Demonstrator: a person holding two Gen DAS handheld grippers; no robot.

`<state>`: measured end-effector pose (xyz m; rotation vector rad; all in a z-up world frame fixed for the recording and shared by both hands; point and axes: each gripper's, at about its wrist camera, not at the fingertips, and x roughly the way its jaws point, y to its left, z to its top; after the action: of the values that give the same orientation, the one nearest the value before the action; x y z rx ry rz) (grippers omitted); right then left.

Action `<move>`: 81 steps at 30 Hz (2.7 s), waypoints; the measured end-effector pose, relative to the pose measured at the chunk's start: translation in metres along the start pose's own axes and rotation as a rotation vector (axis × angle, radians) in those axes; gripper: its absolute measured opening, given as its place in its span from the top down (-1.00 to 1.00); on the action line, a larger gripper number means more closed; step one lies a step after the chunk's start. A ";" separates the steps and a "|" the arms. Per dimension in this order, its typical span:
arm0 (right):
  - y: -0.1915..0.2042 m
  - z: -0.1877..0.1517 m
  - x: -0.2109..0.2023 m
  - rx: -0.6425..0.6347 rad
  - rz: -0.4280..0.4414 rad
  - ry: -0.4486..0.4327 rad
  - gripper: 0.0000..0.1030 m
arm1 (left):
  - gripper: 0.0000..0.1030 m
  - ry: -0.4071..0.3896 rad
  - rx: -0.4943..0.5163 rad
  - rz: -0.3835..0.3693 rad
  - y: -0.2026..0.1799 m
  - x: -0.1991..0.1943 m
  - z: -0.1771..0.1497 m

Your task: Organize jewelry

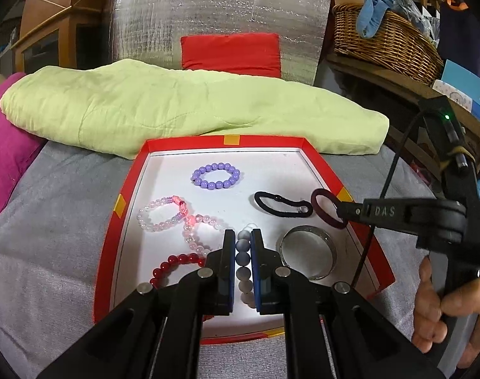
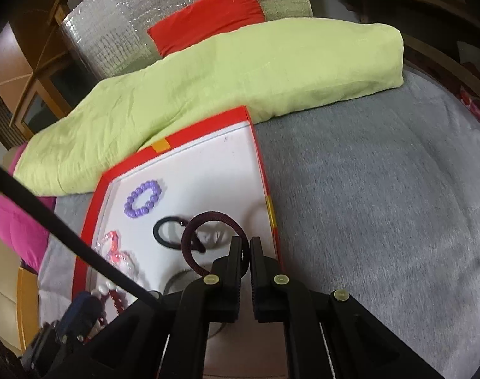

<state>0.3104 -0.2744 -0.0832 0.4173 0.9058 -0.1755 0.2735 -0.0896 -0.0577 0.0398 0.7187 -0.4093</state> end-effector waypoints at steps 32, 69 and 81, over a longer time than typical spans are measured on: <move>-0.005 -0.018 -0.014 -0.012 -0.039 -0.042 0.87 | 0.82 0.022 0.014 0.028 0.000 0.001 -0.001; 0.027 -0.048 -0.065 -0.096 0.008 -0.096 0.28 | -0.61 0.003 0.051 0.217 0.033 -0.047 -0.005; 0.050 -0.094 -0.109 -0.195 -0.016 -0.121 0.08 | -0.62 -0.013 0.013 0.254 0.047 -0.081 -0.014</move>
<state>0.1919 -0.1923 -0.0339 0.2164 0.7992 -0.1238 0.2281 -0.0152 -0.0205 0.1390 0.6881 -0.1710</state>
